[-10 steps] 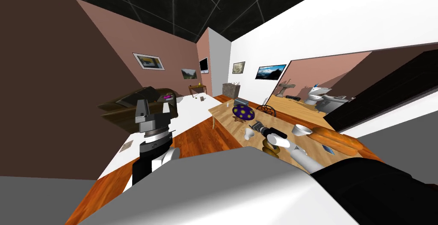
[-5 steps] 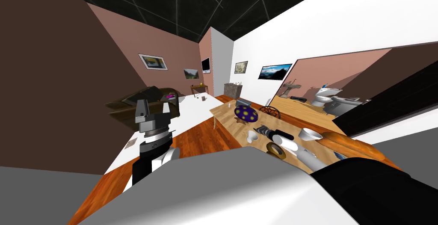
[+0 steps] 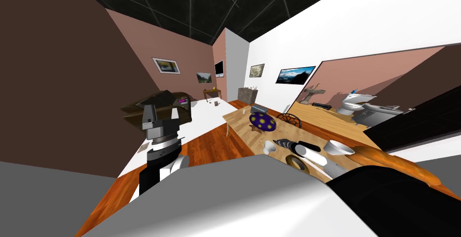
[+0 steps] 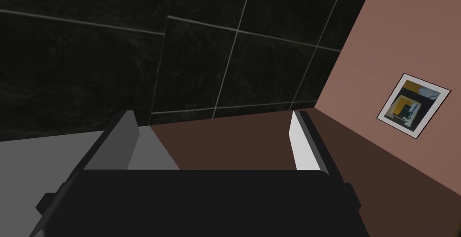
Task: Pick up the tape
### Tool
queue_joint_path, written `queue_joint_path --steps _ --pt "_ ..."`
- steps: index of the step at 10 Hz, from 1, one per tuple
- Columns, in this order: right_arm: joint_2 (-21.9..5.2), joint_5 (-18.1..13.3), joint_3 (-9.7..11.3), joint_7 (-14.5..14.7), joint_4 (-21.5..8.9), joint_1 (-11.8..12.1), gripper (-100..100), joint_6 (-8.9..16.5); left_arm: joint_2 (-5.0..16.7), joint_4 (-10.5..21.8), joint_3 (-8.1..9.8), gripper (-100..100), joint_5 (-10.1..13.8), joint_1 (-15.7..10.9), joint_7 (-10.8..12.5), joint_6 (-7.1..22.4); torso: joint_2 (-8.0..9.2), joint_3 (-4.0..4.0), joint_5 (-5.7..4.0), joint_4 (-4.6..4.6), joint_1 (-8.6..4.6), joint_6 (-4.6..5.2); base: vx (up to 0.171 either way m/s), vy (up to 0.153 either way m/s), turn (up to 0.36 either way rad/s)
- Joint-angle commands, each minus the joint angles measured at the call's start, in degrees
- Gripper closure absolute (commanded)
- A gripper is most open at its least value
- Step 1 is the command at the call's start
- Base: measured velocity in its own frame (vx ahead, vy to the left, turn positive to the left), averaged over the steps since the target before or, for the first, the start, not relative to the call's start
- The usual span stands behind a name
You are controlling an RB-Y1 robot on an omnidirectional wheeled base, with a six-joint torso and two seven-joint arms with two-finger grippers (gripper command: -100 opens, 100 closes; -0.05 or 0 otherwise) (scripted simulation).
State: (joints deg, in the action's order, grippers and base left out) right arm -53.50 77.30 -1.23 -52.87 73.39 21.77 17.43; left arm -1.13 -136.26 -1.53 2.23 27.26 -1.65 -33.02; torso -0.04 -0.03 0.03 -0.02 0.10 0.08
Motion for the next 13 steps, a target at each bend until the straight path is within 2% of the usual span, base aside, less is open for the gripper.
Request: queue_joint_path --steps 1,2,3,4,5,7,8,10,11,12,13 --pt "-0.86 2.86 -0.19 -2.86 -2.86 0.67 -100 2.39 0.0 0.0 0.0 0 0.0 0.0 0.0 0.0 0.0 0.0 0.0 0.0 0.0 0.0 0.039 0.013 0.07" --pt "-0.86 3.42 -0.19 -3.34 -4.03 0.67 -100 2.39 0.0 0.0 0.0 0 0.0 0.0 0.0 0.0 -0.02 -0.01 0.0 0.0 0.01 -0.04 0.03 0.009 0.052" --pt "-1.71 4.91 -0.6 -5.82 -5.77 1.77 -100 4.44 0.0 0.0 0.0 0 0.0 0.0 0.0 0.0 0.0 0.0 -0.01 0.0 0.0 -0.03 0.03 0.01 0.096" --pt "-1.71 6.23 -0.6 -5.82 -7.08 1.77 -100 4.44 0.0 0.0 0.0 0 0.0 0.0 0.0 0.0 0.01 0.01 -0.01 0.01 -0.01 -0.03 0.022 0.006 0.035" --pt "-2.46 8.85 -1.01 -7.22 -9.53 2.93 -100 6.41 0.0 0.0 0.0 0 0.0 0.0 0.0 0.0 0.02 0.02 0.0 0.01 -0.02 -0.02 0.02 0.011 0.068" --pt "-2.46 8.88 -1.01 -8.17 -9.93 2.93 -100 6.41 0.0 0.0 0.0 0 0.0 0.0 0.0 0.0 0.05 0.03 -0.01 0.02 -0.01 -0.03 0.012 0.004 0.025" --pt "-3.13 11.37 -1.43 -10.4 -12.68 4.13 -100 8.28 0.0 0.0 0.0 0 0.0 0.0 0.0 0.0 0.08 0.05 -0.02 0.02 -0.02 -0.02 0.013 0.007 0.064" --pt "-3.13 11.37 -1.43 -10.4 -12.7 4.13 -100 8.28 0.0 0.0 0.0 0 0.0 0.0 0.0 0.0 0.08 0.05 0.0 0.03 0.0 -0.02 0.01 0.004 0.019" --pt "-3.73 13.69 -1.83 -12.49 -14.6 5.34 -100 10.05 0.0 0.0 0.0 0 0.0 0.0 0.0 0.0 0.09 0.05 -0.01 0.03 -0.01 -0.03 0.009 0.009 0.079" --pt "-3.73 13.69 -1.83 -12.49 -15.35 5.34 -100 10.05 0.0 0.0 0.0 0 0.0 0.0 0.0 0.0 0.08 0.05 0.0 0.03 0.0 -0.03 0.01 0.005 0.032" --pt "-4.22 15.84 -2.19 -14.44 -17.86 6.55 -100 11.72 0.0 0.0 0.0 0 0.0 0.0 0.0 0.0 0.08 0.05 -0.01 0.03 -0.01 -0.02 0.013 0.004 0.057"
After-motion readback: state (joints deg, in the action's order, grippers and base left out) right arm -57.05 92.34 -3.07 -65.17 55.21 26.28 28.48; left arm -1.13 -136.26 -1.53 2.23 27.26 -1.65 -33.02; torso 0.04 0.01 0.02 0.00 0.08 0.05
